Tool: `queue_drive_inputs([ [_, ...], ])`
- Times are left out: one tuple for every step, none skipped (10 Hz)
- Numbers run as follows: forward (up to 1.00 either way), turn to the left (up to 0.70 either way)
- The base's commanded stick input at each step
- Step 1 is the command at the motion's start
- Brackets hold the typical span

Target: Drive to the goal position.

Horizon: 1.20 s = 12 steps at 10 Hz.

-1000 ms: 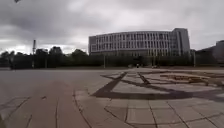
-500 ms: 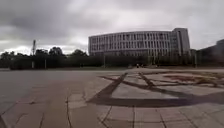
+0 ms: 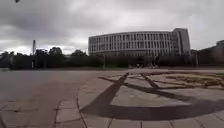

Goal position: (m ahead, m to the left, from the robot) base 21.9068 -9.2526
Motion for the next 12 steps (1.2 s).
queue_drive_inputs([
  [0.70,0.00],
  [0.70,0.00],
  [0.70,0.00],
  [0.70,0.00],
  [0.70,0.00],
  [0.70,0.00],
  [0.70,0.00],
  [0.70,0.00],
  [0.70,0.00],
  [0.70,0.00],
  [0.70,0.00],
  [0.70,0.00],
])
